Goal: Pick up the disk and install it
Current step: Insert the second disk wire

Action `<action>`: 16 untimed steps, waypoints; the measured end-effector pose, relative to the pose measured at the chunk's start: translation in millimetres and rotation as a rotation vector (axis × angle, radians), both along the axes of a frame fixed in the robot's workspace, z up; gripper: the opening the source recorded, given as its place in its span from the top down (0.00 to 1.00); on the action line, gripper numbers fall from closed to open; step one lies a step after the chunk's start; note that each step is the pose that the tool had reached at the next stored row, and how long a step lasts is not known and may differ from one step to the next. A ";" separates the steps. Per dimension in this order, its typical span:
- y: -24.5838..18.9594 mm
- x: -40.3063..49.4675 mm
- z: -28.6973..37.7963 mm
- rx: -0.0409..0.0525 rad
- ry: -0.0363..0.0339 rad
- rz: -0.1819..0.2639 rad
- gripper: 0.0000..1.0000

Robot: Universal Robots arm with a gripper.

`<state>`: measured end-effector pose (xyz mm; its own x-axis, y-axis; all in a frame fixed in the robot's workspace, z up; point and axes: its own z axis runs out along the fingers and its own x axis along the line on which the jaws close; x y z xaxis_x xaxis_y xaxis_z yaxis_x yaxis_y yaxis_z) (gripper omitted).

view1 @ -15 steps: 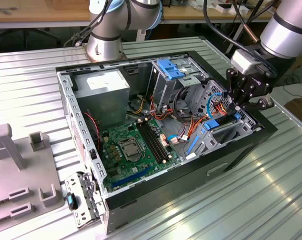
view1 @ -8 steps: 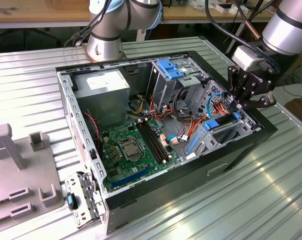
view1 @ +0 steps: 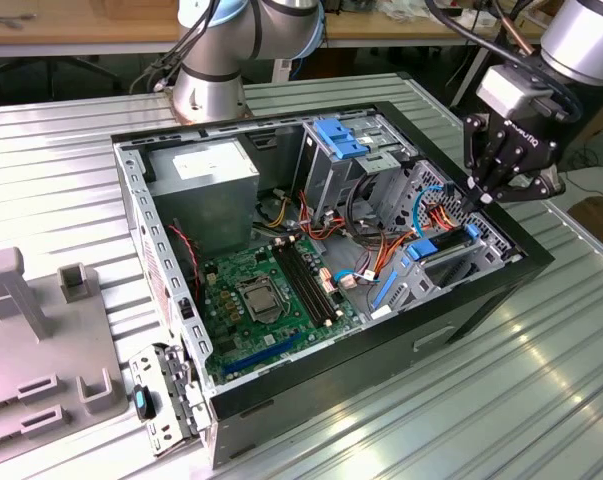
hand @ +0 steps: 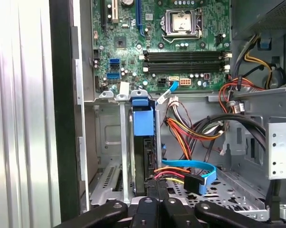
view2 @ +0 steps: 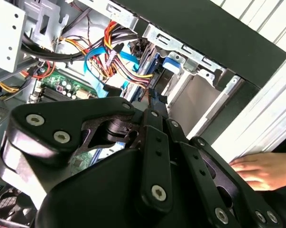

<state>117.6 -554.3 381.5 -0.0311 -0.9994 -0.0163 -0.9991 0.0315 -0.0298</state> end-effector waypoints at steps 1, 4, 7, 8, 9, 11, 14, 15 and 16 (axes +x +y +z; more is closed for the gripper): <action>0.3 0.0 -0.1 0.0002 0.0129 0.000 0.89; 3.1 0.1 1.5 -0.0001 0.0292 0.000 0.89; 10.1 0.2 7.1 -0.0001 0.0292 0.000 0.89; 11.6 0.1 9.4 -0.0005 0.0292 0.000 0.89; 13.9 0.1 12.9 -0.0009 0.0292 0.000 0.89; 17.0 0.1 17.2 -0.0052 0.0292 0.000 0.89; 24.9 0.1 18.5 -0.0208 0.0292 -0.001 0.89; 30.2 0.2 18.6 -0.0409 0.0293 -0.001 0.89; 33.6 0.2 18.6 -0.0503 0.0292 -0.001 0.89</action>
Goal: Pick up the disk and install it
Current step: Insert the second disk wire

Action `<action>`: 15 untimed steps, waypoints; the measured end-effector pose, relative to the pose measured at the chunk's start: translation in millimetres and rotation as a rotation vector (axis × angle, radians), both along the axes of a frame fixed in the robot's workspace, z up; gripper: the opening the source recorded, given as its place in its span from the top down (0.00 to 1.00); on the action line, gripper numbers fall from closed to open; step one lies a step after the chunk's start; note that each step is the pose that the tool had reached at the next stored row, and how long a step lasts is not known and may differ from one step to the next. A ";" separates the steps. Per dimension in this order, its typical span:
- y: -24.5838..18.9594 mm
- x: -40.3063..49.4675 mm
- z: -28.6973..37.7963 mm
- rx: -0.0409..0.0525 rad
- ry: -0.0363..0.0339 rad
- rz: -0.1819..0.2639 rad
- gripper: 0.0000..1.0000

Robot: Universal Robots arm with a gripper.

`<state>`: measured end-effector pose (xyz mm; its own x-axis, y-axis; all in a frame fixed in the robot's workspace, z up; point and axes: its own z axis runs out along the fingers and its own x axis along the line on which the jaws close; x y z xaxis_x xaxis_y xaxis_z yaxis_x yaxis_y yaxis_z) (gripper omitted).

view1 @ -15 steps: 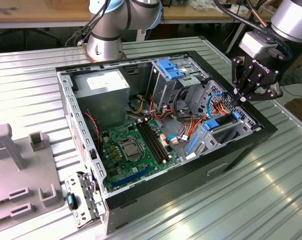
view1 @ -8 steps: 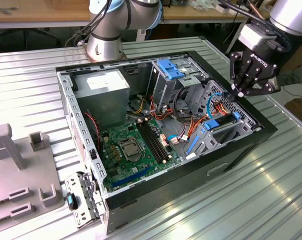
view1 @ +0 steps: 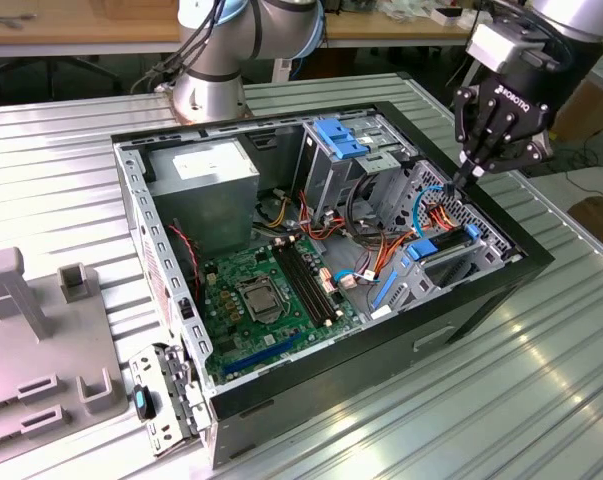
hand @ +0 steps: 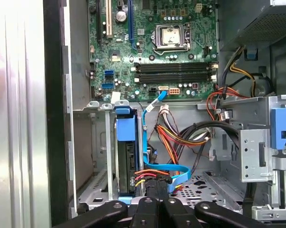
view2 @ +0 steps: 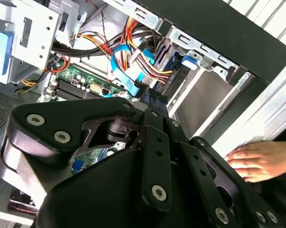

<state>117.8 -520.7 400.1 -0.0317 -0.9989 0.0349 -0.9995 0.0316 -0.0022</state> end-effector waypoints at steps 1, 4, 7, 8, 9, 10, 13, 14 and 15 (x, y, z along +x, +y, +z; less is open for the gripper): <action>1.9 0.0 0.0 -0.0044 0.0000 0.000 0.89; 13.4 0.0 0.1 -0.0158 0.0000 0.000 0.89; 18.9 0.1 -0.7 -0.0278 0.0001 0.000 0.89; 20.4 0.2 -1.5 -0.0369 0.0001 0.000 0.89; 21.6 0.3 -1.9 -0.0399 0.0001 0.000 0.89; 23.1 0.4 -2.3 -0.0416 0.0002 0.000 0.89; 28.3 0.7 -3.8 -0.0471 0.0002 0.000 0.70; 30.8 0.9 -4.7 -0.0558 0.0002 0.000 0.70; 32.6 1.0 -5.7 -0.0624 0.0002 0.000 0.64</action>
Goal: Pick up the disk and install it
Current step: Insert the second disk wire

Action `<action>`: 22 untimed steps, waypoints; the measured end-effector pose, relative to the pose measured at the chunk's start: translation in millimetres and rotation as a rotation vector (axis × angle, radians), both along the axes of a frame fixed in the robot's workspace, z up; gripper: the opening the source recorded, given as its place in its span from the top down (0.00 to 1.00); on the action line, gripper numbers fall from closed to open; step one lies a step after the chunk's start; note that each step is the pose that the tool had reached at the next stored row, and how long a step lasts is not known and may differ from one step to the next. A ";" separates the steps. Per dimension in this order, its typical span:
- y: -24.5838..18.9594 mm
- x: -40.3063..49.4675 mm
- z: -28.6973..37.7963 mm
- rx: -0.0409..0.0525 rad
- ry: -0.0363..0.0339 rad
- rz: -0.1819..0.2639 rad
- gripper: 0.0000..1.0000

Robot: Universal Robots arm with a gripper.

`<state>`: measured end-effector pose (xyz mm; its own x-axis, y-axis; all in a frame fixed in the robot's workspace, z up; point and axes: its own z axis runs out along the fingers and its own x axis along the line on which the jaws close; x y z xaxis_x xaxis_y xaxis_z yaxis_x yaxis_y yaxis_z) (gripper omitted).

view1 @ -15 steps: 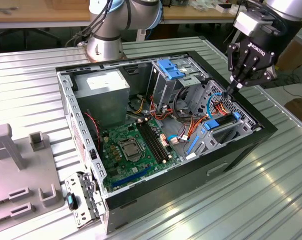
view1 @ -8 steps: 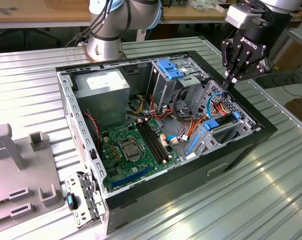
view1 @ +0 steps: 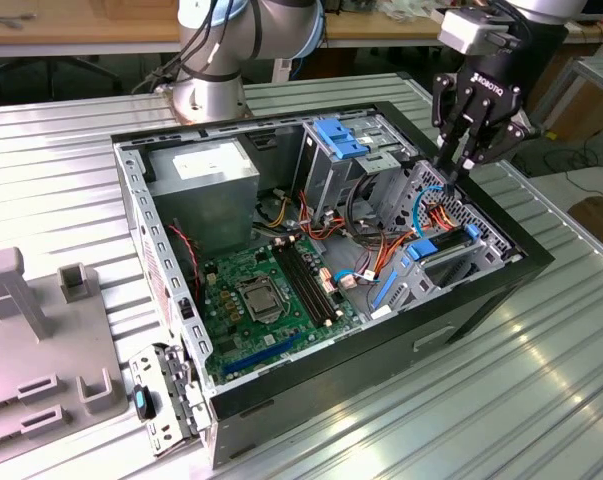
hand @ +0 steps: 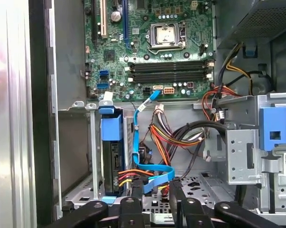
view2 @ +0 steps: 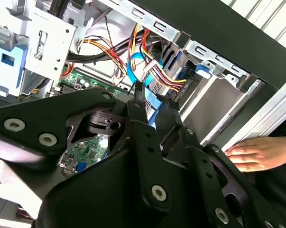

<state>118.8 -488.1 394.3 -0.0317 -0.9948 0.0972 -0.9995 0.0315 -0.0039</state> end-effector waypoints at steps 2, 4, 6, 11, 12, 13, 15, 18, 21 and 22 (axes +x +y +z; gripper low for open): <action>3.9 0.4 -2.0 -0.0189 0.0000 0.000 0.64; 6.6 0.7 -3.4 -0.0466 0.0000 0.000 0.64; 7.8 0.8 -4.3 -0.0937 0.0000 0.000 0.64; 20.5 0.8 -6.8 -0.1584 0.0000 0.000 0.64; 22.9 0.8 -7.1 -0.1749 0.0000 0.000 0.64; 24.7 0.8 -7.3 -0.1954 0.0000 0.000 0.64; 26.8 0.8 -7.8 -0.2310 0.0000 0.000 0.64; 27.4 0.8 -9.5 -0.2574 0.0000 0.000 0.64; 27.4 0.7 -9.6 -0.2580 0.0000 0.000 0.64; 28.1 0.7 -9.8 -0.2577 0.0000 0.000 0.64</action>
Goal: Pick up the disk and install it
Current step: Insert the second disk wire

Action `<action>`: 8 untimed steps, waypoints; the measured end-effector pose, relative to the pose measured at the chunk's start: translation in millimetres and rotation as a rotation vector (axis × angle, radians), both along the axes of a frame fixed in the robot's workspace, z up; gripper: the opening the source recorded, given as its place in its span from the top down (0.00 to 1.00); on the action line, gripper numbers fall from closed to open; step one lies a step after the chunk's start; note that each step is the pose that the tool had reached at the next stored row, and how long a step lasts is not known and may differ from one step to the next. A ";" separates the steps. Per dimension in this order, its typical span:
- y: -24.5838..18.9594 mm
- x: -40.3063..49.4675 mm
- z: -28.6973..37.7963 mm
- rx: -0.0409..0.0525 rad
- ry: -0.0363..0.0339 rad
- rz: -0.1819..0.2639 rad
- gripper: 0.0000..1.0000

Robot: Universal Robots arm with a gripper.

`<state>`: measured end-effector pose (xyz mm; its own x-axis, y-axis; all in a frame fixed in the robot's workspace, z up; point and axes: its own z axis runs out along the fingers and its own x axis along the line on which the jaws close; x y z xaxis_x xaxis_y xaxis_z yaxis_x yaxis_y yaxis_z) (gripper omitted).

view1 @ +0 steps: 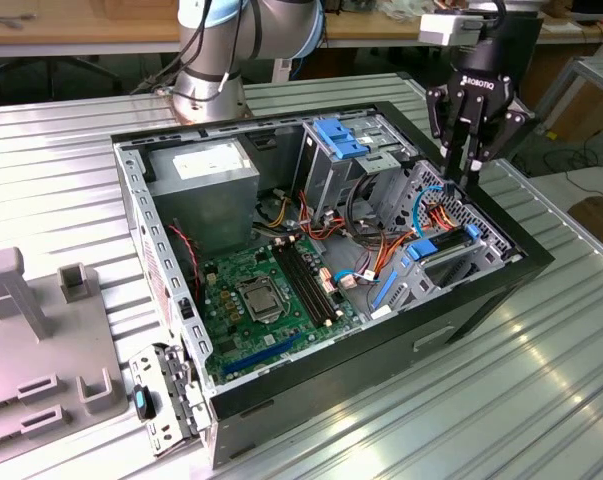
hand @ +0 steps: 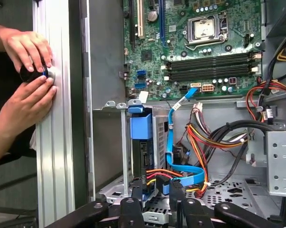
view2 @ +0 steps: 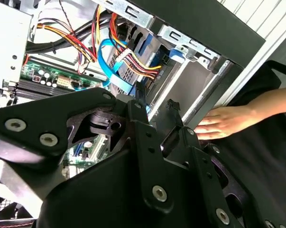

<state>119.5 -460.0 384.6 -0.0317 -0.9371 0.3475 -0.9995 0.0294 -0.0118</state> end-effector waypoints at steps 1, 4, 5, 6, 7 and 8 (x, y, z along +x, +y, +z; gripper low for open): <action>1.1 0.0 -0.2 0.0000 0.0000 0.000 0.64; 4.1 0.0 -1.2 0.0000 0.0000 0.000 0.64; 4.7 0.0 -1.8 -0.0001 0.0000 0.000 0.64; 5.2 0.0 -2.7 0.0001 0.0000 0.000 0.64; 5.8 0.0 -3.5 -0.0002 0.0000 0.000 0.64; 6.5 0.0 -4.8 -0.0002 0.0000 0.000 0.64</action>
